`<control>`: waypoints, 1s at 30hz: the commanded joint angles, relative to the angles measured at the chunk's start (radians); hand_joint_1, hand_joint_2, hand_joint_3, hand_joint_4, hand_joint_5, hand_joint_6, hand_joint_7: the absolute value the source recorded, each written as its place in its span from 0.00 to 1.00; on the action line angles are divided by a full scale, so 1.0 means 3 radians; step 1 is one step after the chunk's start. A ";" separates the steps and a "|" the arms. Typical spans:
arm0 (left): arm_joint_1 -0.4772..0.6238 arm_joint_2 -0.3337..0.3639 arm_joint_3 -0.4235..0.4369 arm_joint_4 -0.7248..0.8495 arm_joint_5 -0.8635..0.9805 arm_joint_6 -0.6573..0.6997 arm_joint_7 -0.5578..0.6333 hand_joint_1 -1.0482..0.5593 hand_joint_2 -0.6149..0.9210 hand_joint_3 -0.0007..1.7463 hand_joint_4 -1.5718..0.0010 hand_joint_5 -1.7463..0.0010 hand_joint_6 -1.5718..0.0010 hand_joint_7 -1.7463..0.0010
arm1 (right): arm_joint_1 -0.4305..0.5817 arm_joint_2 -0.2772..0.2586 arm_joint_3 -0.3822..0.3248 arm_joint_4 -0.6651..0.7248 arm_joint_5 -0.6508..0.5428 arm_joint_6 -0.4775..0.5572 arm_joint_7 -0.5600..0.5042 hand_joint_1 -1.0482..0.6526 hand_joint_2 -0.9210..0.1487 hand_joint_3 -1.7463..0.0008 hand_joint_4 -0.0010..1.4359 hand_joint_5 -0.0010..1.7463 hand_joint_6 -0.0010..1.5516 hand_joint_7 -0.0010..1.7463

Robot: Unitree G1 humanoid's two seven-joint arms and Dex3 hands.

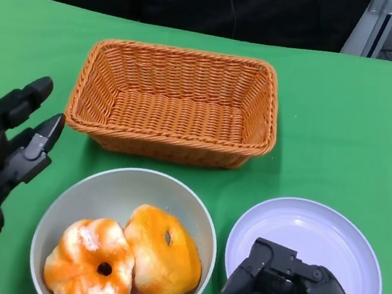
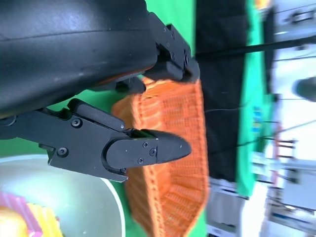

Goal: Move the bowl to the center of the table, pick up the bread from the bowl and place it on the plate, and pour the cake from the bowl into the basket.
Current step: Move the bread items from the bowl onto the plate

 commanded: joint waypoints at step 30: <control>0.0073 0.0421 0.0060 0.1002 0.0045 -0.2149 -0.0722 0.61 0.91 0.39 0.51 0.15 0.47 0.31 | 0.0136 -0.0313 -0.0325 -0.0695 -0.0262 0.0417 -0.0102 0.45 0.26 0.62 0.45 0.76 0.45 0.56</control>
